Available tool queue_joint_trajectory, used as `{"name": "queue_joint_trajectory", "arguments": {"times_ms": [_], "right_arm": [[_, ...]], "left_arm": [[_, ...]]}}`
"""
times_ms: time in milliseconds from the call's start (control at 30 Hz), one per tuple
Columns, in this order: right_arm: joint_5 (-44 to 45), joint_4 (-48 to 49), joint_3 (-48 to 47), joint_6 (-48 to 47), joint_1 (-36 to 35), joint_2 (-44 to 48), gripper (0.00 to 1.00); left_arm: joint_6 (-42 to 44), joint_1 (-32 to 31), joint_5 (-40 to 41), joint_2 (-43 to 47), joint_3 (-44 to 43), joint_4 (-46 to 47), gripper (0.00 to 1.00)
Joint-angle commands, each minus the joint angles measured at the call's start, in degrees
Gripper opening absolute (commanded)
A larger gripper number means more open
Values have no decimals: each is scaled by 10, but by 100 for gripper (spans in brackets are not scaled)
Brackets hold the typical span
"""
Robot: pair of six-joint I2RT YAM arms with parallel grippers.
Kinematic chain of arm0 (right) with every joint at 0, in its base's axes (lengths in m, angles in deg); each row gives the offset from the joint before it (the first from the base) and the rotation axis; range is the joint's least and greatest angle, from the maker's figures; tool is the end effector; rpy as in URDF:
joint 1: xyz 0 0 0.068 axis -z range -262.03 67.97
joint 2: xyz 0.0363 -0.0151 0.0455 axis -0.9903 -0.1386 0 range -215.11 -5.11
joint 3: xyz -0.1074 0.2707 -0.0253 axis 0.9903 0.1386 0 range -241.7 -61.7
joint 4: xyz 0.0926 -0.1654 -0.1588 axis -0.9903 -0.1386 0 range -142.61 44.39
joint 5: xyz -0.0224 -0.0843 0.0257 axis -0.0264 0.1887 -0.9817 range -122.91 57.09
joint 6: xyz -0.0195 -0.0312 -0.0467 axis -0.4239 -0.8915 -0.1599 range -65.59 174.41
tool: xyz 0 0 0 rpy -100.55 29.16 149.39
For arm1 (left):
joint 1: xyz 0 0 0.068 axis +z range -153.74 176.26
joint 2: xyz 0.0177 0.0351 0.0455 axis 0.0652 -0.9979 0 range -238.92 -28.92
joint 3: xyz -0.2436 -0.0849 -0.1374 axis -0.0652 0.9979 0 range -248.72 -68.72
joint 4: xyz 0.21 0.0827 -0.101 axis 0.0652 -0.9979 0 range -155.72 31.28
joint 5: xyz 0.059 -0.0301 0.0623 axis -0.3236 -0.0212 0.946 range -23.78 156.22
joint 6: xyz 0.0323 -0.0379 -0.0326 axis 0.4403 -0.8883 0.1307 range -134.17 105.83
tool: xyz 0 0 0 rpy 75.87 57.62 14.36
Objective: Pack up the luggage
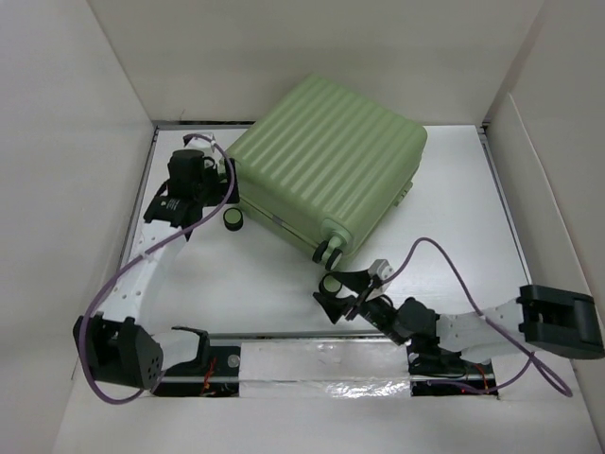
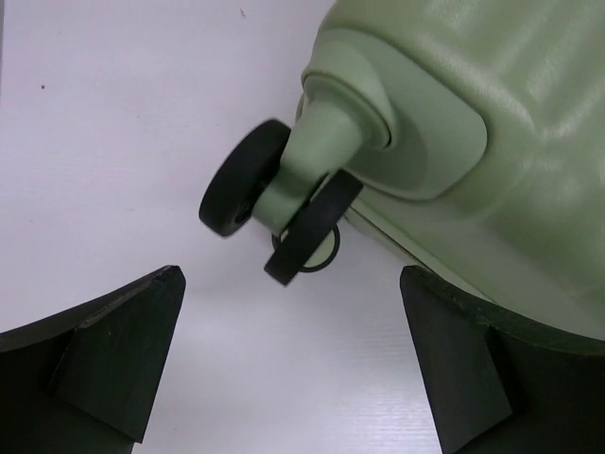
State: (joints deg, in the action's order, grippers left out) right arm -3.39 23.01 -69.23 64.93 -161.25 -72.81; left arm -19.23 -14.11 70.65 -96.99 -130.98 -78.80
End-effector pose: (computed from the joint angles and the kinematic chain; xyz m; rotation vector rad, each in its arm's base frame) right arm 0.0565 0.1819 0.2233 -0.4500 1.4396 0.9108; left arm 0.2507 -0.0425 0.3621 0.0449 2.0218 -0.0925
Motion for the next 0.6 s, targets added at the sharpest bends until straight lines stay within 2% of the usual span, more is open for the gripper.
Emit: {"name": "queue_joint_trajectory", "arguments": {"times_ms": [0, 133, 367, 467, 500, 567], "right_arm": [[-3, -83, -2, -2, -10, 68, 78], [19, -189, -16, -11, -10, 143, 80], [41, -241, -12, -5, -10, 201, 81], [52, -260, -6, 5, -10, 220, 81], [55, -263, -6, 12, -5, 224, 81], [60, -285, -5, 17, -5, 243, 81]], "left_arm": [[50, 3, 16, -31, -50, 33, 99], [93, 3, -5, -69, -61, 47, 99], [114, 3, -16, -132, -78, 42, 94], [119, 3, -29, -139, -86, 50, 87], [121, 3, -34, -143, -93, 50, 78], [124, 3, -62, -143, -97, 52, 67]]}}
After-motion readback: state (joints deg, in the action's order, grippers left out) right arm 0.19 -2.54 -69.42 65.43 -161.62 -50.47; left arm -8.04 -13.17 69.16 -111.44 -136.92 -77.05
